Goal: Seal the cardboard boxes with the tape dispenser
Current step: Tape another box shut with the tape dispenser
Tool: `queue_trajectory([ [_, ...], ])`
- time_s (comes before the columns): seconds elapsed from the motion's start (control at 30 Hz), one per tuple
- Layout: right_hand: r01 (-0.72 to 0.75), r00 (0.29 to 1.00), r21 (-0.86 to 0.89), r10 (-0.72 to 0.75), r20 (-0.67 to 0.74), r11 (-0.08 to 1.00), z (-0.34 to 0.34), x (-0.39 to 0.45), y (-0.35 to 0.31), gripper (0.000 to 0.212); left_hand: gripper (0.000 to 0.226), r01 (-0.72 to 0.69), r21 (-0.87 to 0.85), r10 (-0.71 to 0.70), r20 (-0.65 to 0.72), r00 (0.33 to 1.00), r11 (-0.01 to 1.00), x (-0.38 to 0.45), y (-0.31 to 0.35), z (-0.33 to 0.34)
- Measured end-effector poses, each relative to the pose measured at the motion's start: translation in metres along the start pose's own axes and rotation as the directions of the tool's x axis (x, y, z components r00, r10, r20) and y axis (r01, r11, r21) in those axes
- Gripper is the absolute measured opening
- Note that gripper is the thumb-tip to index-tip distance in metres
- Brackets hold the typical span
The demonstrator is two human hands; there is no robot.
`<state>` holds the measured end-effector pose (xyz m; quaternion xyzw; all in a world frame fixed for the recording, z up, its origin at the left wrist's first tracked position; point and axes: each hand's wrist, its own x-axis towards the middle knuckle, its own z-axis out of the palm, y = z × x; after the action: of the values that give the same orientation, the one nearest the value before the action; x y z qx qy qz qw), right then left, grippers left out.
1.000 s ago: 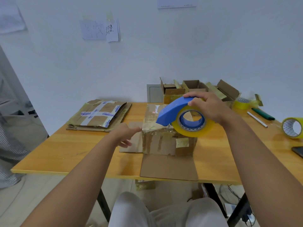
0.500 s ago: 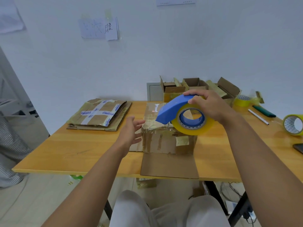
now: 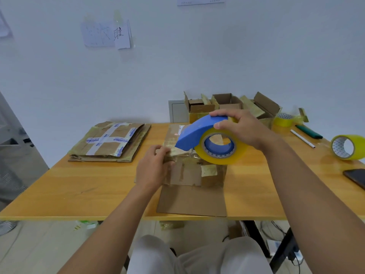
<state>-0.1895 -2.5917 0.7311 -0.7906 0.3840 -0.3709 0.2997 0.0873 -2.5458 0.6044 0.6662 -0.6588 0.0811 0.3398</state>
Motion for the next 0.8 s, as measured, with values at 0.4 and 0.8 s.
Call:
queue_trajectory([
  [0.4, 0.062, 0.997, -0.085, -0.057, 0.059, 0.994, 0.004, 0.020, 0.000, 0.021, 0.037, -0.132, 0.177, 0.145, -0.066, 0.987, 0.975, 0.002, -0.007, 0.007],
  [0.8, 0.013, 1.000, 0.042, -0.013, 0.002, 0.999, -0.031, 0.003, 0.028, 0.020, 0.049, -0.156, 0.277, 0.161, 0.006, 0.987, 0.948, 0.004, 0.018, 0.003],
])
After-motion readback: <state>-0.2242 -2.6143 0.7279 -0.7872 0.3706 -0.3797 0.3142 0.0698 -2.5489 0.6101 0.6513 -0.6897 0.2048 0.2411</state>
